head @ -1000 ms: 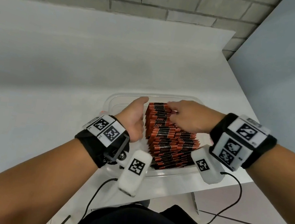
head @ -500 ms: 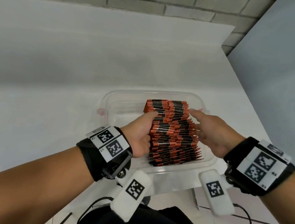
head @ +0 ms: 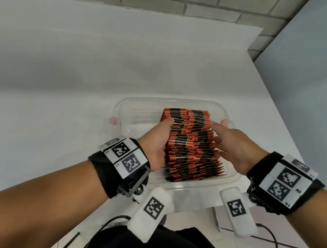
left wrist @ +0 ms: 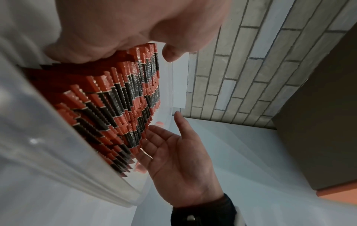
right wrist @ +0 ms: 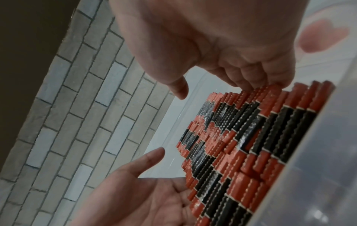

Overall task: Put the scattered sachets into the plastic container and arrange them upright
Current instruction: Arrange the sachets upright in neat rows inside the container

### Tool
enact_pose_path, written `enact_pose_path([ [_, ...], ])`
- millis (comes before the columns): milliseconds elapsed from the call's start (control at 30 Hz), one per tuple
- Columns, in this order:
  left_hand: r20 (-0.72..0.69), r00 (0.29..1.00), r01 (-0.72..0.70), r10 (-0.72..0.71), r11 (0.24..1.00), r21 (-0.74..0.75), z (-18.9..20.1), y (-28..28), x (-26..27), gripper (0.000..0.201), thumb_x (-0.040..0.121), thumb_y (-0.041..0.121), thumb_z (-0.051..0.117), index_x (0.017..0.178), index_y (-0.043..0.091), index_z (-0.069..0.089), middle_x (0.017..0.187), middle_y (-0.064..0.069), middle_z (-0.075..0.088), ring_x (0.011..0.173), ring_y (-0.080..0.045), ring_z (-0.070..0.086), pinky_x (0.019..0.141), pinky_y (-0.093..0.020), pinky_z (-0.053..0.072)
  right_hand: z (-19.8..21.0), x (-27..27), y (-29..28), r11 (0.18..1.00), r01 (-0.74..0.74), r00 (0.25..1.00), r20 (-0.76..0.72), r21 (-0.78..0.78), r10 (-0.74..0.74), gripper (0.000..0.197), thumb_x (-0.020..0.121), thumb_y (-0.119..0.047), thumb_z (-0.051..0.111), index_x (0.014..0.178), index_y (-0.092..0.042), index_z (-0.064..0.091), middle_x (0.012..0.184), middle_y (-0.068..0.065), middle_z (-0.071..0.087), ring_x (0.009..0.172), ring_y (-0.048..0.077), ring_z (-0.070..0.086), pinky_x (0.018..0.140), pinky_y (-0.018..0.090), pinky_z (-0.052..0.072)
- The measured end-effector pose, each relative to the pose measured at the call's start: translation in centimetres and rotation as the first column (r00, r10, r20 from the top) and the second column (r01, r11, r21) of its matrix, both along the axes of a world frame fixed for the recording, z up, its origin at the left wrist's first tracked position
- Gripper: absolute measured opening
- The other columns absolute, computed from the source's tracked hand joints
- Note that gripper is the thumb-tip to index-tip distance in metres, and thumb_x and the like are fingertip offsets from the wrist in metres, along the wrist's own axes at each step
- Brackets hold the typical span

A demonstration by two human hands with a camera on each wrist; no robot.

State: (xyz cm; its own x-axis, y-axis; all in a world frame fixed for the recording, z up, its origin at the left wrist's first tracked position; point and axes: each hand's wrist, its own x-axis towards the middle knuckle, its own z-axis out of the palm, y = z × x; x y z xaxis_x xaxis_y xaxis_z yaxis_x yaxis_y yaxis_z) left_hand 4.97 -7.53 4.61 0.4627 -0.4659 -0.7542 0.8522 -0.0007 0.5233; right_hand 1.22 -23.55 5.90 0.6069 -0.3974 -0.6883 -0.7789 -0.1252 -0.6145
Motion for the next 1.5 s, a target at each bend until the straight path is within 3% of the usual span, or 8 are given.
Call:
enact_pose_path([
  [167,0.001,1.000,0.030,-0.030,1.000,0.008,0.1,0.4,0.0,0.035,0.097,0.044,0.045,0.087,0.014,0.061,0.081,-0.003,0.069,0.059,-0.012,0.066,0.034,-0.014,0.042,-0.9,0.2,-0.4,0.999,0.006,1.000,0.013,0.047,-0.007,0.033,0.093,-0.053,0.049,0.114,-0.028,0.056,0.119,0.003,0.065,0.116,0.021,0.057,0.110,0.042,0.035],
  [267,0.025,0.999,0.040,-0.041,0.999,0.018,0.2,0.4,0.0,0.033,0.098,0.043,0.044,0.086,0.016,0.059,0.071,0.001,0.069,0.053,-0.007,0.064,0.032,-0.011,0.040,-1.2,0.4,-0.8,0.999,0.018,0.999,0.048,0.043,-0.020,0.057,0.092,-0.052,0.050,0.135,-0.015,0.046,0.102,0.000,0.067,0.106,0.018,0.059,0.106,0.038,0.038],
  [367,0.068,0.998,-0.010,0.009,1.000,0.007,0.2,0.0,-0.1,0.030,0.100,0.037,0.041,0.083,0.017,0.057,0.046,0.007,0.063,0.035,-0.001,0.056,0.027,-0.011,0.034,-1.4,0.6,-0.8,1.000,0.011,0.999,0.047,0.029,-0.013,0.071,0.090,-0.057,0.049,0.146,-0.017,0.031,0.124,0.003,0.060,0.119,0.022,0.053,0.109,0.040,0.035],
  [500,0.094,0.995,-0.037,0.033,0.999,0.038,0.0,-0.1,0.2,0.033,0.100,0.040,0.038,0.082,0.020,0.056,0.054,0.008,0.065,0.046,-0.001,0.060,0.040,-0.015,0.040,-0.5,0.1,0.2,0.966,-0.197,0.973,0.087,-0.165,0.214,0.047,0.097,-0.046,0.043,0.136,-0.019,0.045,0.130,-0.009,0.051,0.104,0.009,0.052,0.094,0.030,0.038],
  [667,0.064,0.997,-0.047,0.044,0.998,0.043,-0.1,0.1,0.3,0.039,0.099,0.046,0.038,0.101,0.015,0.063,0.092,-0.001,0.069,0.078,-0.009,0.062,0.055,-0.022,0.041,1.2,0.1,0.4,0.540,-0.592,0.727,-0.109,-0.598,0.678,0.038,0.100,-0.017,0.038,0.135,-0.018,0.050,0.135,0.002,0.054,0.107,0.014,0.054,0.086,0.019,0.035],
  [767,0.057,0.997,-0.051,0.048,0.998,0.049,-0.1,0.2,0.3,0.042,0.099,0.048,0.039,0.108,0.014,0.062,0.096,-0.001,0.068,0.083,-0.010,0.061,0.058,-0.023,0.040,1.1,1.5,-0.5,0.334,-0.666,0.625,-0.256,-0.667,0.737,0.041,0.093,-0.002,0.042,0.125,-0.019,0.060,0.128,0.004,0.061,0.105,0.019,0.060,0.093,0.029,0.045],
  [967,0.075,0.996,-0.047,0.043,0.997,0.059,-0.1,0.2,0.2,0.042,0.098,0.048,0.040,0.109,0.013,0.062,0.091,0.000,0.067,0.077,-0.010,0.061,0.052,-0.021,0.043,0.8,4.2,-0.4,0.062,-0.718,0.494,-0.444,-0.694,0.748,0.031,0.088,0.001,0.047,0.099,-0.017,0.070,0.101,0.005,0.065,0.087,0.024,0.061,0.073,0.034,0.052],
  [1500,0.060,0.996,-0.066,0.063,0.997,0.046,-0.6,0.3,0.3,0.043,0.098,0.048,0.040,0.112,0.013,0.062,0.093,-0.002,0.068,0.080,-0.011,0.061,0.060,-0.024,0.042,0.1,4.8,-1.0,-0.008,-0.740,0.410,-0.461,-0.672,0.787,0.018,0.091,-0.007,0.046,0.080,-0.018,0.056,0.087,0.001,0.057,0.081,0.023,0.058,0.063,0.031,0.044],
])
